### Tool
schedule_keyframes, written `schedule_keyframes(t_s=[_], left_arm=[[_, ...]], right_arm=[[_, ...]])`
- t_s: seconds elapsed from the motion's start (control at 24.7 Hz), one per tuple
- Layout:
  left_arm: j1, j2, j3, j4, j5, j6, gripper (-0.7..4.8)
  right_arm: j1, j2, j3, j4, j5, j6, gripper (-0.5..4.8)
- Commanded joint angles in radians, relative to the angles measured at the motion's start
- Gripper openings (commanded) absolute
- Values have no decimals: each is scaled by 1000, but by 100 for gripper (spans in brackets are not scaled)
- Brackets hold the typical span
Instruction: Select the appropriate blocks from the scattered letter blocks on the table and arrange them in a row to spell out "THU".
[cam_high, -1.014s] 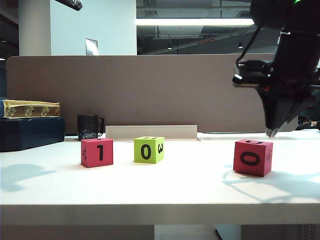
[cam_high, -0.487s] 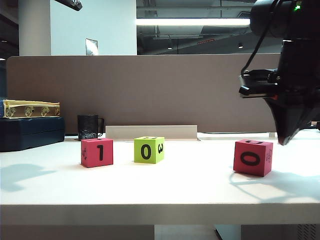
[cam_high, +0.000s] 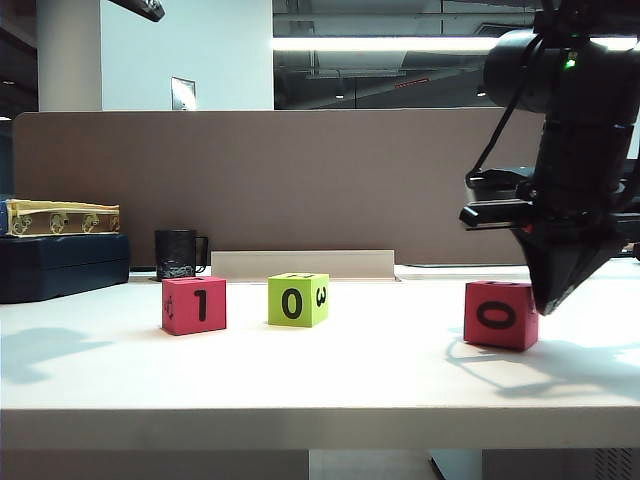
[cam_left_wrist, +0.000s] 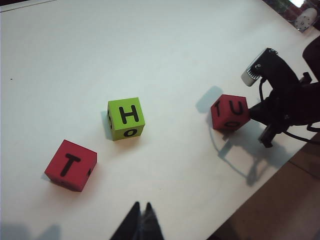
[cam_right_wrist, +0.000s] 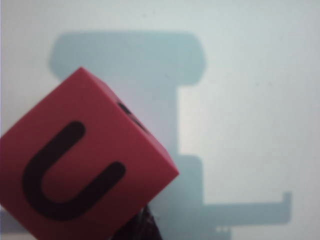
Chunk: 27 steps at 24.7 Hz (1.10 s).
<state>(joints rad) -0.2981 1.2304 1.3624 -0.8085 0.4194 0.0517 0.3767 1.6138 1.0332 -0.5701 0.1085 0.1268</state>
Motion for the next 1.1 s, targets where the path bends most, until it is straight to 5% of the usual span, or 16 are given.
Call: schedule_keyframes(t_s=[0.04,1.1], left_arm=[[1,-3,4,2,4,0,-6],[1,-3,4,2,4,1,-6]], right_arm=[[1,18,5,73,-59,20,-6],[10,71,6,364,-182,84,-6]])
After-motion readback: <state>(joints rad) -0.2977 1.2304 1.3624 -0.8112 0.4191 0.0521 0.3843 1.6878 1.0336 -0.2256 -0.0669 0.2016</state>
